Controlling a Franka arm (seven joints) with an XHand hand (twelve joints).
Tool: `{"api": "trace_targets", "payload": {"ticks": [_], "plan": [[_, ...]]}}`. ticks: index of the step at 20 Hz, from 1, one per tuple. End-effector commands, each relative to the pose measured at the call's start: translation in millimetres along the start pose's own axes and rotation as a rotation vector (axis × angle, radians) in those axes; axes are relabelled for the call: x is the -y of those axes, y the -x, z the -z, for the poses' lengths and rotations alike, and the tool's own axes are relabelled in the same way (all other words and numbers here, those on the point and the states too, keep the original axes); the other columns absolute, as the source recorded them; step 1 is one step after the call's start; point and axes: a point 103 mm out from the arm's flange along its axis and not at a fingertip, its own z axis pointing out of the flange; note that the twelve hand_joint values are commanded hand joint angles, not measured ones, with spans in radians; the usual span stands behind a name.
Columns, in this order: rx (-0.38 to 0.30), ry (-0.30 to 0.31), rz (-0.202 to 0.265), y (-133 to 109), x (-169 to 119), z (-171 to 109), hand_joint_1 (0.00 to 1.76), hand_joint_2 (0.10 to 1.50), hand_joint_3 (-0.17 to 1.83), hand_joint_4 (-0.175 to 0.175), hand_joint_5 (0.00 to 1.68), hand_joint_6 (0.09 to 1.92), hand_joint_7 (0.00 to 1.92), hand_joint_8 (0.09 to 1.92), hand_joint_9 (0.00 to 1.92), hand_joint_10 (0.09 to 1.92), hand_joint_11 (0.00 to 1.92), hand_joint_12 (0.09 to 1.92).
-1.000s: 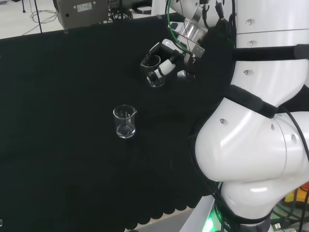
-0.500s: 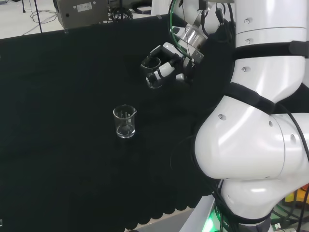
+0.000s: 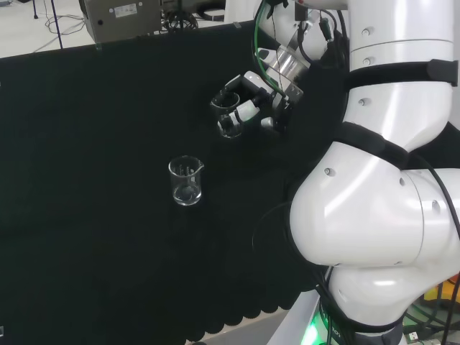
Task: Place the beaker back on the table.
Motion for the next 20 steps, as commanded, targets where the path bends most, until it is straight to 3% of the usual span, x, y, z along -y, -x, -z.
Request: {"api": "trace_targets", "payload": {"ticks": [1, 13, 15, 17, 18, 20], "plan": [[-0.020, -0.019, -0.014, 12.2, -2.8, -10.9, 1.43, 0.62, 0.64, -0.175, 1.22, 0.75, 1.37, 0.64, 1.55, 0.09, 1.25, 0.68], [-0.026, -0.022, -0.020, 17.4, -3.8, -15.7, 1.42, 0.66, 0.59, -0.151, 1.21, 0.78, 1.33, 0.68, 1.53, 0.09, 1.23, 0.70], [-0.020, -0.035, -0.009, 17.4, -2.0, -14.2, 1.42, 0.72, 0.51, -0.130, 1.19, 0.80, 1.29, 0.71, 1.51, 0.09, 1.22, 0.72], [-0.021, -0.046, -0.002, 15.8, -0.1, -12.1, 1.33, 0.90, 0.26, -0.158, 1.12, 0.83, 1.17, 0.78, 1.42, 0.09, 1.20, 0.78], [-0.014, -0.055, 0.002, 14.6, 0.4, -11.3, 1.26, 0.96, 0.17, -0.142, 1.11, 0.83, 1.10, 0.78, 1.36, 0.09, 1.14, 0.84], [-0.001, -0.100, -0.002, 12.4, 0.4, -11.2, 1.19, 0.92, 0.08, -0.059, 0.88, 0.82, 0.93, 0.72, 1.21, 0.09, 0.89, 1.02]]}}
